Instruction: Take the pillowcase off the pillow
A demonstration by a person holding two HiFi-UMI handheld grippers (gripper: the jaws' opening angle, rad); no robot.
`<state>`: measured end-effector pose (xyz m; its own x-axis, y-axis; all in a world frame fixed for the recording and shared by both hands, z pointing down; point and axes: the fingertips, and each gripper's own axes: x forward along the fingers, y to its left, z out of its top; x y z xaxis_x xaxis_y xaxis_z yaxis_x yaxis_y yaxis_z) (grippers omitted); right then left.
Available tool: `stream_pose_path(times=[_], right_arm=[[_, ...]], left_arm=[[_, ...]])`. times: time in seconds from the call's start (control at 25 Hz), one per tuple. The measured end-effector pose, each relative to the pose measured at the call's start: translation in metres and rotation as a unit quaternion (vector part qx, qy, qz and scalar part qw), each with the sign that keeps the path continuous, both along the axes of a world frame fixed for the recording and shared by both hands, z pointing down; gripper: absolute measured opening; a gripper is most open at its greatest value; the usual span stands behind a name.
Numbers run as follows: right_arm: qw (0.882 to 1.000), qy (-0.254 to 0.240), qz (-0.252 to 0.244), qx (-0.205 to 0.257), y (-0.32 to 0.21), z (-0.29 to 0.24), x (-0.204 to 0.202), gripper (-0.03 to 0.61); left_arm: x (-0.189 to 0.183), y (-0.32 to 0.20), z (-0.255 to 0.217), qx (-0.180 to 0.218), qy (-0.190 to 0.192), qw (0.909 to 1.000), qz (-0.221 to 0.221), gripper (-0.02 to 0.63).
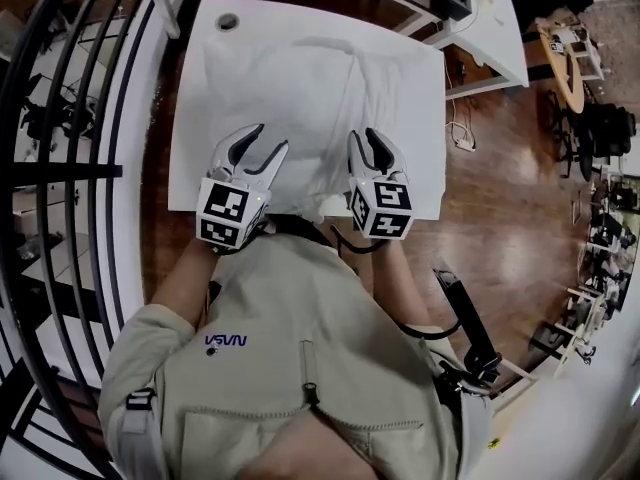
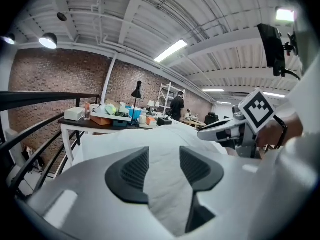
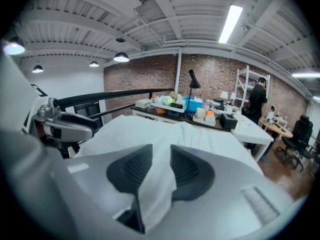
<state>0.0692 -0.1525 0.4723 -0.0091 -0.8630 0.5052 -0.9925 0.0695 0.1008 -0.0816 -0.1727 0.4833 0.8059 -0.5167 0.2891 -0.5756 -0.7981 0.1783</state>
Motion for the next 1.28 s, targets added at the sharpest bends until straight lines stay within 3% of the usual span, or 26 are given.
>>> stream_pose_path(times=[0.16, 0.6, 0.88, 1.08, 1.28], right_arm=[[1.000, -0.003, -0.013, -0.004, 0.025, 0.014, -0.017, 0.112], [0.994, -0.018, -0.108, 0.019, 0.055, 0.020, -0.029, 0.112], [0.985, -0.053, -0.161, 0.014, 0.078, 0.034, -0.029, 0.112], [0.987, -0.056, -0.148, 0.007, 0.087, 0.043, -0.033, 0.112], [0.993, -0.048, -0.106, -0.021, 0.100, 0.054, -0.026, 0.112]], left_arm=[[0.001, 0.022, 0.006, -0.004, -0.021, 0.9997, 0.012, 0.207], [0.030, 0.072, 0.014, -0.010, -0.084, 0.9959, -0.032, 0.215], [0.022, 0.096, 0.035, -0.028, -0.133, 0.9856, -0.100, 0.229], [0.008, 0.104, 0.050, -0.029, -0.149, 0.9836, -0.097, 0.229], [0.017, 0.105, 0.065, -0.017, -0.175, 0.9835, -0.044, 0.275]])
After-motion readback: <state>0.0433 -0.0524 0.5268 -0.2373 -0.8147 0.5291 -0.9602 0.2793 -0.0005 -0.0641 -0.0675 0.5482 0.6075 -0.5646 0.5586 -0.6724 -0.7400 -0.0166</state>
